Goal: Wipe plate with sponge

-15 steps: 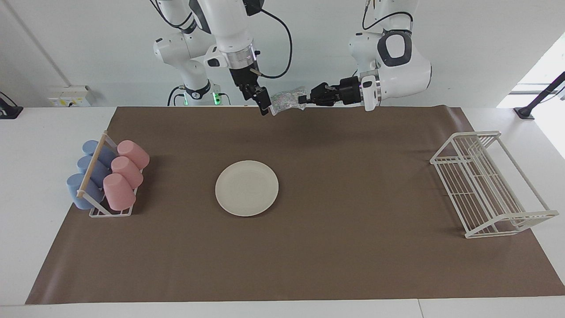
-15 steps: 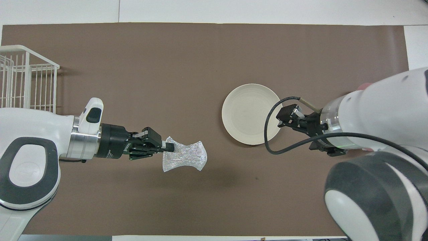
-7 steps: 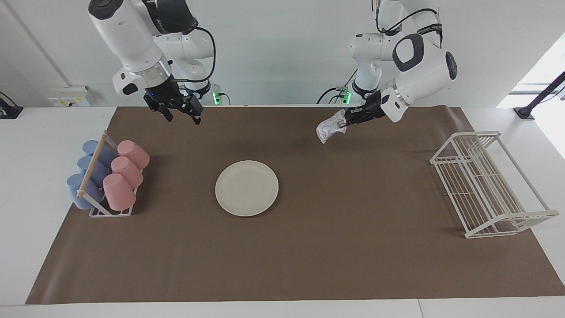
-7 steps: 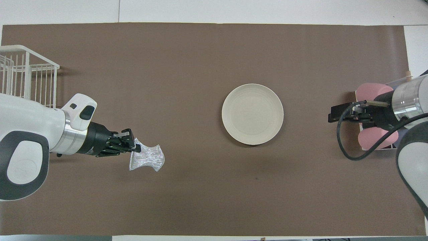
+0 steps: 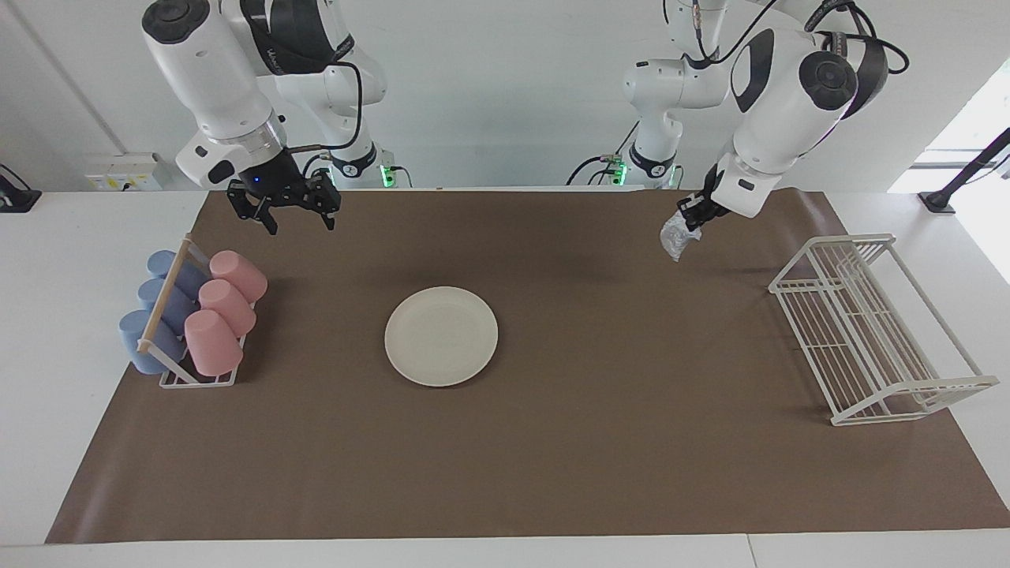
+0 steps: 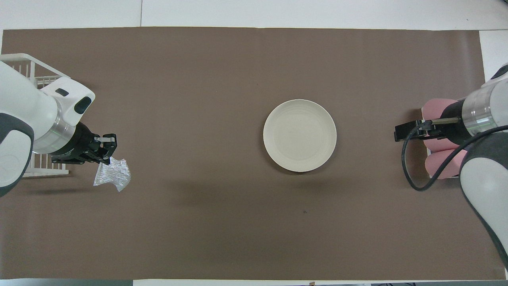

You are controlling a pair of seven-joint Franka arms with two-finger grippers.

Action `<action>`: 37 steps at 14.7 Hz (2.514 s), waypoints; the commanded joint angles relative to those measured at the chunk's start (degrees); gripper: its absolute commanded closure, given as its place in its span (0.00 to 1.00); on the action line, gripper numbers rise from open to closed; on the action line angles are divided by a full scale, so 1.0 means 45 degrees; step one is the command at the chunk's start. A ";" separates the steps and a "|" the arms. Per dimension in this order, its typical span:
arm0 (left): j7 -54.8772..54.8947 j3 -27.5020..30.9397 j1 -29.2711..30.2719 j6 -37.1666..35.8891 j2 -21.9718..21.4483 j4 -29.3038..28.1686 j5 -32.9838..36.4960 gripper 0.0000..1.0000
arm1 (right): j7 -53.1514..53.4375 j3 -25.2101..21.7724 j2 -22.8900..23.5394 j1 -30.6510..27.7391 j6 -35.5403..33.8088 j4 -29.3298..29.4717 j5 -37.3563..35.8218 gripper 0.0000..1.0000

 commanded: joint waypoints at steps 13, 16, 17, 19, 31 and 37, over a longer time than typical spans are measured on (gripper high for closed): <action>-0.0341 -0.0157 -0.1731 -0.0536 0.2887 -0.0129 1.3273 1.00 | -0.1128 -0.0823 0.0528 0.0366 -0.0677 0.0976 -0.0323 0.00; -0.1485 -0.0079 -0.1401 -0.0011 0.4097 -0.0051 1.5053 1.00 | -0.1167 -0.0843 0.0528 0.0171 -0.0716 0.1054 -0.0537 0.00; -0.2441 -0.0079 -0.1360 0.0030 0.4566 -0.0051 1.5465 1.00 | -0.1148 -0.0862 0.0509 0.0151 -0.0774 0.1055 -0.0558 0.00; -0.3501 -0.0040 -0.0818 0.0282 0.4805 -0.0031 1.5644 1.00 | -0.1167 -0.0862 0.0470 -0.0140 -0.0833 0.1113 -0.0655 0.00; -0.5067 -0.0060 -0.0248 0.1123 0.4727 -0.0539 1.5605 1.00 | -0.1109 -0.0862 0.0294 -0.0259 -0.1087 0.1133 -0.0656 0.00; -0.5439 -0.0060 -0.0071 0.1456 0.4688 -0.0715 1.5586 0.00 | -0.1109 -0.0843 0.0275 -0.0240 -0.1068 0.1133 -0.0656 0.00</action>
